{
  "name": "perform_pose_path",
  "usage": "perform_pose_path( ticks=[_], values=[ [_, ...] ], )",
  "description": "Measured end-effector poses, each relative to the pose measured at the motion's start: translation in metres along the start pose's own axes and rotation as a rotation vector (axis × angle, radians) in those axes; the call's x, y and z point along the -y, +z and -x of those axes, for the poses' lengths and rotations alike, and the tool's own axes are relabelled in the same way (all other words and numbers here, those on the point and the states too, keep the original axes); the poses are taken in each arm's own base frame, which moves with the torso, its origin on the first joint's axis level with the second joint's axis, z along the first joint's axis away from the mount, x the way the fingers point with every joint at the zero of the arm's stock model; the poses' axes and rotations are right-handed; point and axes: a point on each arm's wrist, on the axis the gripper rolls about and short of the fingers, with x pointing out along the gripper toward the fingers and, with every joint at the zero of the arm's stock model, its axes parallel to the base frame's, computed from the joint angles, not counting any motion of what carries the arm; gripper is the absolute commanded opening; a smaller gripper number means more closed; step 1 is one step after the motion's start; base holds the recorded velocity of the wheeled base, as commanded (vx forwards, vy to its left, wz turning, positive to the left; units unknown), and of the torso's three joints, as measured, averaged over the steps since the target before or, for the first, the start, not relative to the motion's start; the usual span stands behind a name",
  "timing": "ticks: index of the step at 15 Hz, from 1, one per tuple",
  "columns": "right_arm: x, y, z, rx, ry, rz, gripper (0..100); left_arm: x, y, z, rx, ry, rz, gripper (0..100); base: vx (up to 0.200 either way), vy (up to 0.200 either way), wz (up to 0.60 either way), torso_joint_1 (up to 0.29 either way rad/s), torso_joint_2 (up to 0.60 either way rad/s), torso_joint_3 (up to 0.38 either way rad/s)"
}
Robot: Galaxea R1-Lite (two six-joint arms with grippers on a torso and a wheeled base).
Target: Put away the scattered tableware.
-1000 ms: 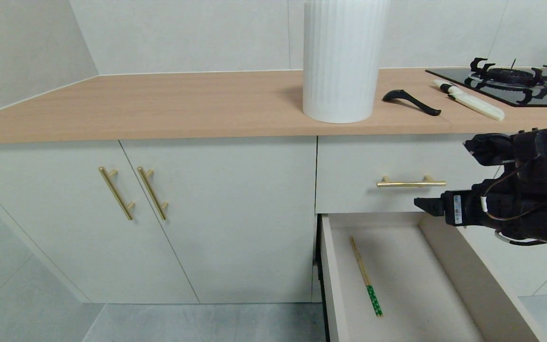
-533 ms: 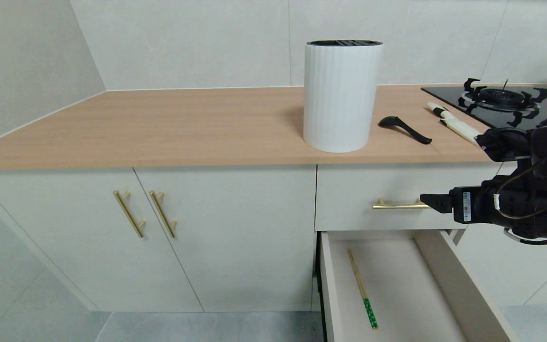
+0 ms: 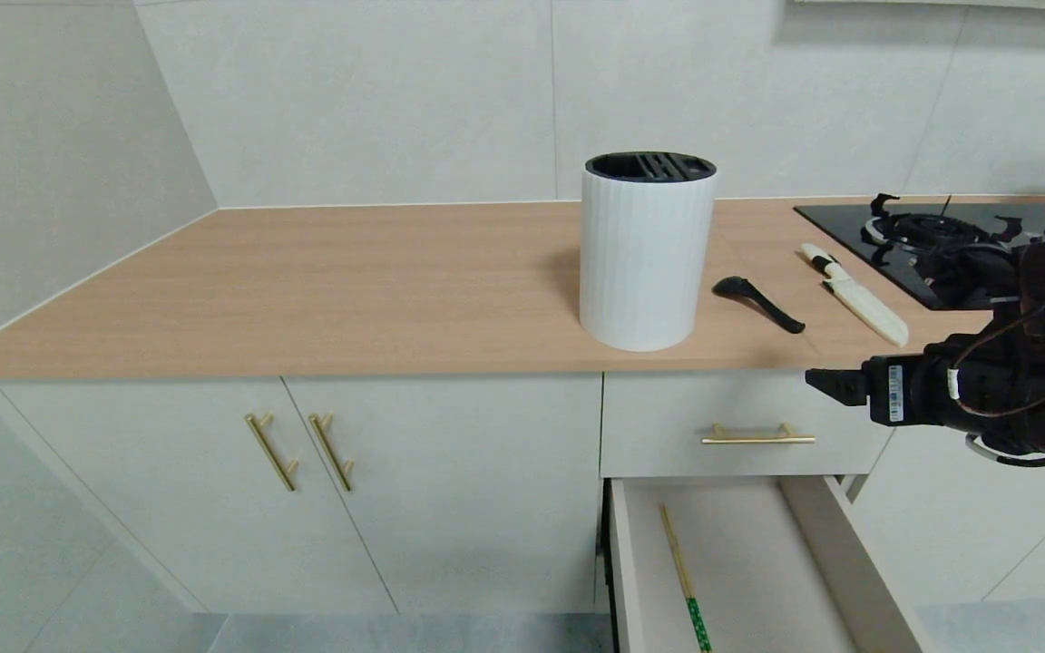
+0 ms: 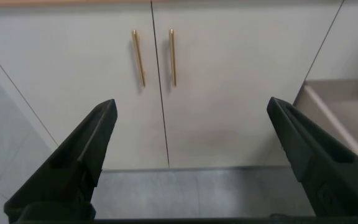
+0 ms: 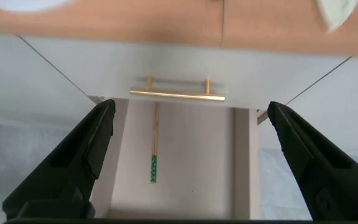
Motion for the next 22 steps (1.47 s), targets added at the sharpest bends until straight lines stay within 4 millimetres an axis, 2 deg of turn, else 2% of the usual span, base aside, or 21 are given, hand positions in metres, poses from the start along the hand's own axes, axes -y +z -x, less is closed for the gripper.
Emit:
perform_pose_path(
  ticks=[6, 10, 12, 16, 22],
  values=[
    [0.005, 0.002, -0.005, -0.002, -0.003, 0.01, 100, 0.0, 0.0, 0.0, 0.001, 0.0, 0.0, 100, 0.0, 0.0, 0.0, 0.163, -0.38, -0.207],
    [0.022, 0.018, -0.024, 0.053, 0.012, 0.06, 100, 0.0, 0.0, 0.0, 0.0, 0.0, 0.0, 100, 0.0, 0.0, 0.0, 0.008, -0.02, -0.007],
    [0.026, 0.026, -0.039, 0.096, 0.033, 0.086, 100, 0.0, 0.0, 0.0, 0.0, 0.0, 0.0, 100, 0.0, 0.0, 0.0, 0.0, 0.0, 0.0],
    [0.031, 0.033, -0.082, 0.203, 0.201, 0.167, 100, 0.0, 0.0, 0.0, 0.0, 0.0, 0.0, 100, 0.0, 0.0, 0.0, 0.0, 0.0, 0.0],
    [0.048, 0.007, -0.147, 0.215, 0.221, 0.206, 100, 0.0, 0.0, 0.0, 0.0, 0.0, 0.0, 100, 0.0, 0.0, 0.0, 0.0, 0.0, 0.0]
  ],
)
